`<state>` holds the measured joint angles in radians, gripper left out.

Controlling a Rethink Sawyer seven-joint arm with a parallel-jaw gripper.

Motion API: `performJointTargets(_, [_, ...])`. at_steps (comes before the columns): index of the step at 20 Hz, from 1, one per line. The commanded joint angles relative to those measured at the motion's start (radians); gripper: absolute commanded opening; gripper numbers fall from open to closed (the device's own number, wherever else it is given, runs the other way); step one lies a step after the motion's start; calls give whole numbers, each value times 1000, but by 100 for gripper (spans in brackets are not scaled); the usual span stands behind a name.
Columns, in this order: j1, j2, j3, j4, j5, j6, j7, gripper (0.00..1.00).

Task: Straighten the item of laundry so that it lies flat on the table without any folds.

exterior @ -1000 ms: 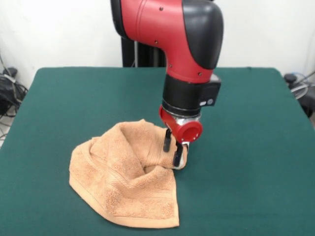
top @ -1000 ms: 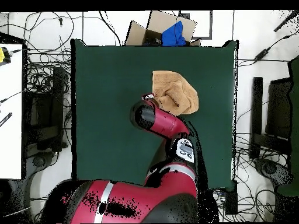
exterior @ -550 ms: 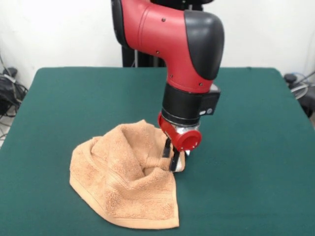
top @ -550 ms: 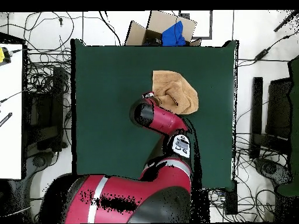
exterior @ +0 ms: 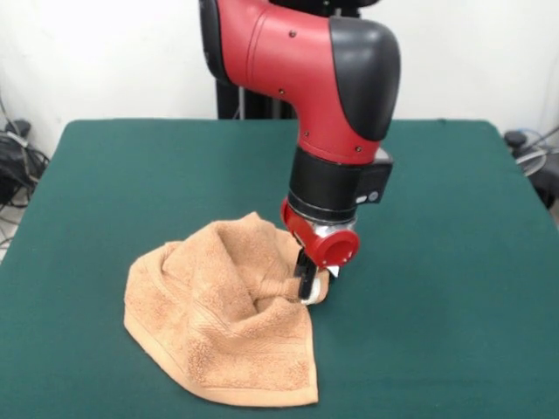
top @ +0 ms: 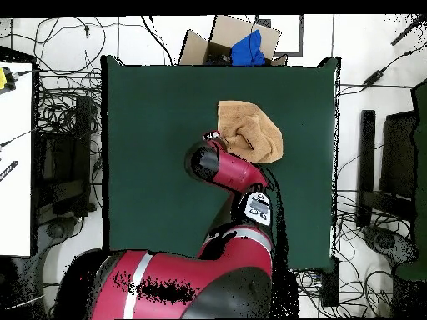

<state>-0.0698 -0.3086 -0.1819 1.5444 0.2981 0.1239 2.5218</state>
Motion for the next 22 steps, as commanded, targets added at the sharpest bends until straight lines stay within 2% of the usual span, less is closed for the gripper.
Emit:
performJointTargets(1, [-2, 0, 53, 19, -8, 142, 62, 0])
performJointTargets(11, [-17, -59, 91, 78, -22, 217, 43, 0])
performJointTargets(22, [16, -89, 92, 118, -32, 240, 51, 0])
